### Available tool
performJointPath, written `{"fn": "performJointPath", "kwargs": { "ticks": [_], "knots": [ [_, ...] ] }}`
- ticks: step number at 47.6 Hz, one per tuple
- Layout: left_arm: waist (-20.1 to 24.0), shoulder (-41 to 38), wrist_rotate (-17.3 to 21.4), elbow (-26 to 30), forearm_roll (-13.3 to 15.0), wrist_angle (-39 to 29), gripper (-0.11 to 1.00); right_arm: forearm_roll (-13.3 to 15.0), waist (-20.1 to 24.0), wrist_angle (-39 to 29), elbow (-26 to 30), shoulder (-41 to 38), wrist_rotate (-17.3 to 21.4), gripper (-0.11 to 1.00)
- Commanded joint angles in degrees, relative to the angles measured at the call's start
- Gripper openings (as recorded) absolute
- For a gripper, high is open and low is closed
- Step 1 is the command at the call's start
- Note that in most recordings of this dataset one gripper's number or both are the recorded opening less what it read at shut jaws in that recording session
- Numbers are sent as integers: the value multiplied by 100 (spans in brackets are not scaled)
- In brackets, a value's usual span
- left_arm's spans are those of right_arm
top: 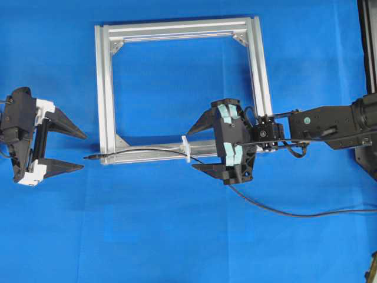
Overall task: Insert the wire through the string loop located in the center.
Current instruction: 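Release the plug with the left gripper and withdraw both grippers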
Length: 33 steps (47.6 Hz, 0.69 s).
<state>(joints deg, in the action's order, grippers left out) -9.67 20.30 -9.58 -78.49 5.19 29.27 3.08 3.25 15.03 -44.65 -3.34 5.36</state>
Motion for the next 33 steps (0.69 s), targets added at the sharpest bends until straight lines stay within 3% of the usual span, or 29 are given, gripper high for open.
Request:
{"fn": "performJointPath", "kwargs": {
  "ticks": [1,22,33],
  "knots": [
    [18,18,-9,88,-9,9,91,0,-9,-44,35,202,-9,97],
    [149,721,123,519,-18,-923,91,0,-9,-554,35,888,-18,97],
    [246,1125,158,545,-18,-1020,91,9,-9,-817,26,1257,-18,97]
  ]
}}
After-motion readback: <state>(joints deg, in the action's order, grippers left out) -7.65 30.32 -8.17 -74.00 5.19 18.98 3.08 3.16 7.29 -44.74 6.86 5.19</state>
